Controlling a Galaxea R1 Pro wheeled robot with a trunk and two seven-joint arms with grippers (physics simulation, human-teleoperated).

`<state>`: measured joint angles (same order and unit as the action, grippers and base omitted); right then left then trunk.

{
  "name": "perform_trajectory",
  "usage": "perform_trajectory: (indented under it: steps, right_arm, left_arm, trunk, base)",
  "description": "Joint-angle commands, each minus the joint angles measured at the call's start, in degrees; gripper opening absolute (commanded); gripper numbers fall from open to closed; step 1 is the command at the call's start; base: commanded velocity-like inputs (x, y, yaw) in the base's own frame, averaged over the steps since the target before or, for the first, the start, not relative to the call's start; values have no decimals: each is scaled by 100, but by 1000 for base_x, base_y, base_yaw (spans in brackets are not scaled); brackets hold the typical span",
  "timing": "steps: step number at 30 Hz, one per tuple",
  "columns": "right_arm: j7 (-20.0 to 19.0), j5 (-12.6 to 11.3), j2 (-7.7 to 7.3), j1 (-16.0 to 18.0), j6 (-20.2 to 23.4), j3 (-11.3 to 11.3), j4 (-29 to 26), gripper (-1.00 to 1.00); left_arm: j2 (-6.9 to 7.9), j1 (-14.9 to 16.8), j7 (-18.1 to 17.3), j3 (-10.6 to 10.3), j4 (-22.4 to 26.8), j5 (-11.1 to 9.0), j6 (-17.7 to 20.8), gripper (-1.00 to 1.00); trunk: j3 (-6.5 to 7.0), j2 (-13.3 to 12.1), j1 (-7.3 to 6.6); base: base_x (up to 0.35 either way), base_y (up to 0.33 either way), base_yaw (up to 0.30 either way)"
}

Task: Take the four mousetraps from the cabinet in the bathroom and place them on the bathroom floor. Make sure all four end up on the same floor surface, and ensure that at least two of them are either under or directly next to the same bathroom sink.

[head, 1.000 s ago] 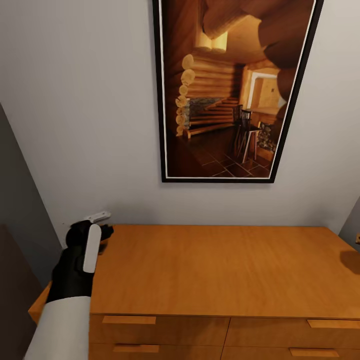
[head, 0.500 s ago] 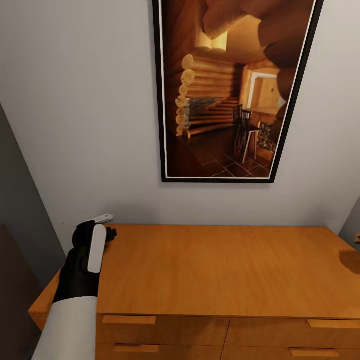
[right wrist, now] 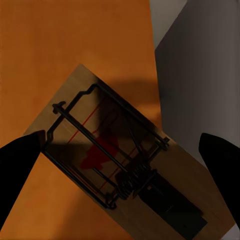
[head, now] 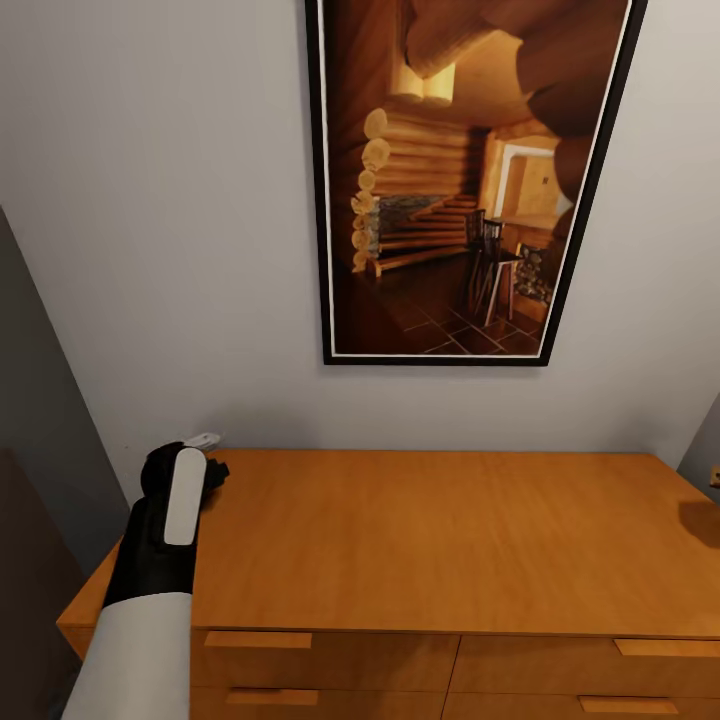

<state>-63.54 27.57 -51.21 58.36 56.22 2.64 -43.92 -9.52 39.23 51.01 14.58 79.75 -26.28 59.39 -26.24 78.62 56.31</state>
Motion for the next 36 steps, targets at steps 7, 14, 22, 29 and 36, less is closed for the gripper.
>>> perform_trajectory:
  steps: [7,14,22,29,36]
  right_arm:
    - [-53,62,-2,9,-8,17,100,-100]
    - [-51,64,12,9,-187,17,196,-100]
    - [-53,65,14,9,-222,17,208,-100]
    - [-53,65,14,9,-225,17,208,-100]
    - [-53,65,14,9,-226,17,209,-100]
  left_arm:
    - [6,6,698,2,54,-524,-3,100]
    - [41,6,888,-14,66,-655,-6,100]
    - [62,6,916,-24,67,-699,-14,100]
    - [64,9,919,-19,66,-703,-15,100]
    - [72,35,924,-23,53,-706,-15,100]
  trunk:
    - [-7,4,0]
    - [-7,4,0]
    - [-7,4,0]
    - [-7,4,0]
    - [-7,4,0]
  base:
    - [0,0,0]
    - [0,0,0]
    - [0,0,0]
    - [0,0,0]
    - [0,0,0]
